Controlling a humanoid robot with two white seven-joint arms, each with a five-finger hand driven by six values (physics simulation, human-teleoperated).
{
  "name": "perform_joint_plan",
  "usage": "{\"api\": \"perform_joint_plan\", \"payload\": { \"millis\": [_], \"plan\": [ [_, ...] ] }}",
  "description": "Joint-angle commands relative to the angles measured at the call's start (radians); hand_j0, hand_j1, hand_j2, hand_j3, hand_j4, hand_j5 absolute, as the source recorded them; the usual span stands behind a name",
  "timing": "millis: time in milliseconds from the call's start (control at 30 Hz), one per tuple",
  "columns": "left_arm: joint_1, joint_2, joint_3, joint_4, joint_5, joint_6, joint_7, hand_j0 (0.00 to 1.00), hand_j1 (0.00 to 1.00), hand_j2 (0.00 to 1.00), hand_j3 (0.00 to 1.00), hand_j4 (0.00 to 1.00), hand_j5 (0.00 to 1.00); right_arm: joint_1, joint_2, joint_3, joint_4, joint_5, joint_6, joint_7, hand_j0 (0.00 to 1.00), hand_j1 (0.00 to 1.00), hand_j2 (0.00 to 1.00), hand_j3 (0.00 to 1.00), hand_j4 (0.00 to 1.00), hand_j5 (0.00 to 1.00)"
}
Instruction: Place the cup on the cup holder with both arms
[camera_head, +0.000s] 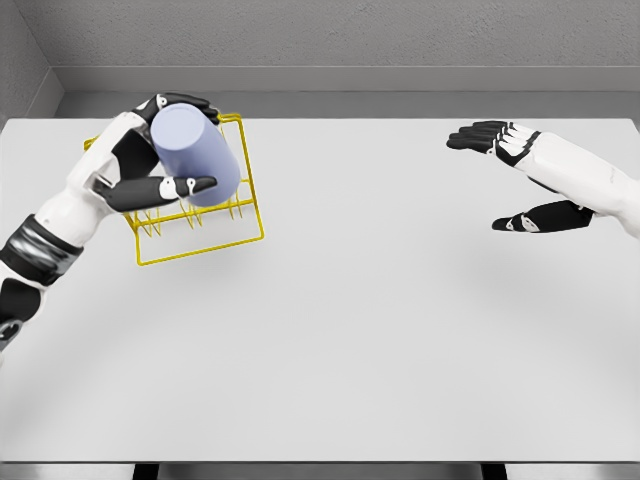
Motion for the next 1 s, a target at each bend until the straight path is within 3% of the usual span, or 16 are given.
{"api": "perform_joint_plan", "payload": {
  "millis": [0, 267, 967],
  "plan": [
    [-0.002, -0.004, -0.001, -0.001, 0.004, 0.019, 0.0, 0.59, 0.59, 0.59, 0.59, 0.59, 0.59, 0.0, -0.001, 0.0, 0.0, -0.008, 0.003, -0.001, 1.0, 1.0, 1.0, 1.0, 1.0, 1.0],
    [-0.031, -0.046, -0.001, 0.027, 0.001, 0.073, 0.0, 0.59, 0.59, 0.59, 0.59, 0.59, 0.59, 0.0, -0.001, -0.001, 0.001, -0.008, 0.003, -0.001, 1.0, 1.0, 1.0, 1.0, 1.0, 1.0],
    [-0.037, -0.089, -0.006, 0.068, -0.008, 0.097, -0.003, 0.59, 0.59, 0.59, 0.59, 0.59, 0.59, 0.0, -0.001, -0.001, 0.001, -0.008, 0.003, -0.001, 1.0, 1.0, 1.0, 1.0, 1.0, 1.0]
  ]
}}
